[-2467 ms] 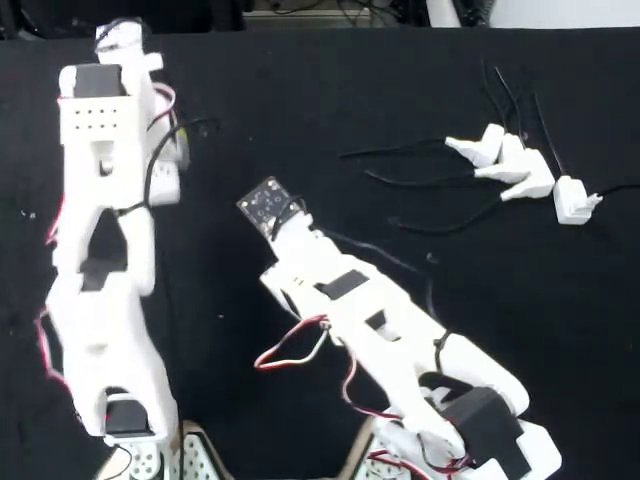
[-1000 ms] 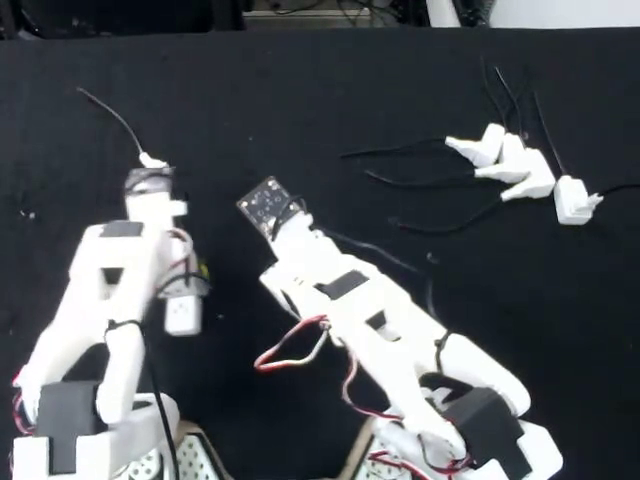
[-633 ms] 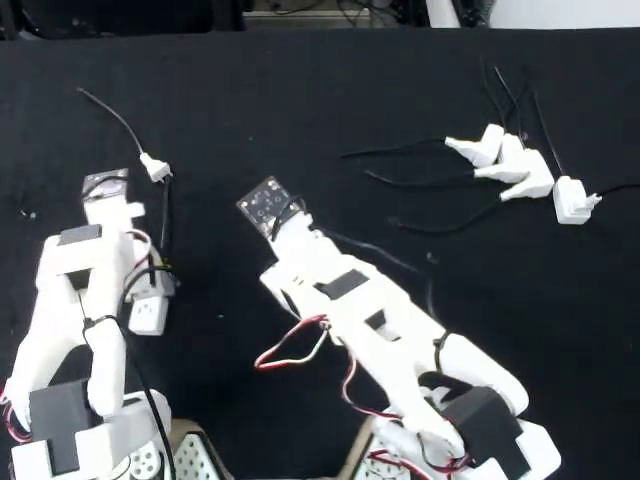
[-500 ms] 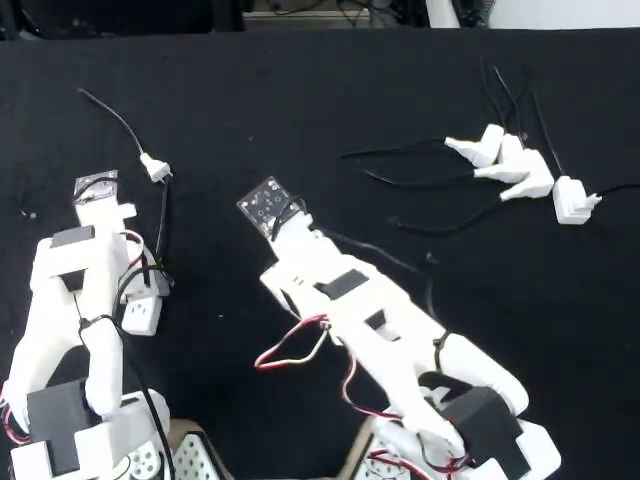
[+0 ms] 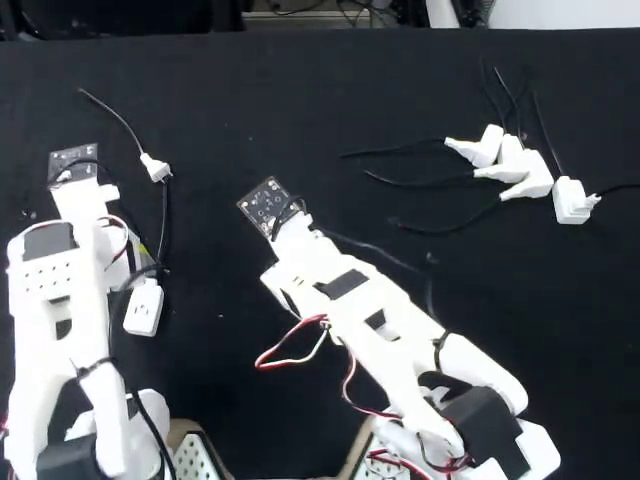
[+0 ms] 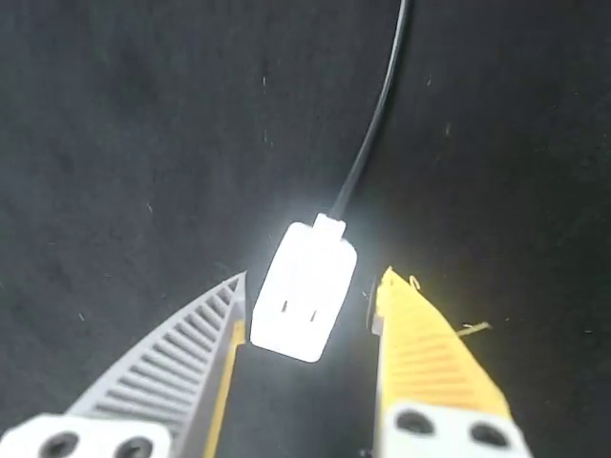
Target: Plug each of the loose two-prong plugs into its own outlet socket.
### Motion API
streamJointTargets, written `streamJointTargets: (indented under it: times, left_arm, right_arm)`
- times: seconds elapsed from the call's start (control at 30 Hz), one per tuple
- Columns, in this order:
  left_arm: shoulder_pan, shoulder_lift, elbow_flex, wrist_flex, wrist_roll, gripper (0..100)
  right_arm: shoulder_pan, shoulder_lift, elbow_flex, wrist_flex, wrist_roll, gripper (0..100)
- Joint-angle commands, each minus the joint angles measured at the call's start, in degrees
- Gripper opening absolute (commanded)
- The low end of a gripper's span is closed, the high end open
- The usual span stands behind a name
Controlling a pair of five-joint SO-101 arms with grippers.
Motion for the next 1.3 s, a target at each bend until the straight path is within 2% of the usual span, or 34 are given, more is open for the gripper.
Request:
streamJointTargets:
  times: [0.0, 0.13, 0.23, 0.5, 0.67, 0.87, 0.97, 1.27]
  left_arm:
    - [-2.2, -2.8, 5.1, -3.4, -9.6, 22]
    - [-7.6, -0.4, 7.3, -3.7, -15.4, 22]
    - [-8.0, 2.6, 7.2, -3.8, -17.2, 22]
    - [5.8, 14.2, 7.3, -4.3, -17.2, 22]
    - [14.3, 18.9, 7.7, -7.5, -17.0, 22]
    - [20.2, 18.3, 7.2, -6.9, -12.0, 22]
    - [19.9, 14.8, 7.3, -6.9, -11.9, 22]
    - [13.4, -4.2, 12.3, -7.3, -10.0, 22]
  right_arm:
    - [-0.6, -2.7, -0.4, -1.2, 0.3, 26.6]
    - [-0.6, -2.7, -0.5, -1.2, 0.3, 26.6]
    - [-0.6, -2.7, -0.5, -1.2, 0.3, 26.6]
    - [-0.6, -2.7, -0.5, -1.2, 0.3, 26.6]
    - [-0.6, -2.7, -0.5, -1.2, 0.3, 26.6]
    - [-0.6, -2.7, -0.5, -1.2, 0.3, 26.6]
    - [-0.6, -2.7, -0.5, -1.2, 0.3, 26.6]
    - [-0.6, -2.7, -0.6, -1.2, 0.3, 26.6]
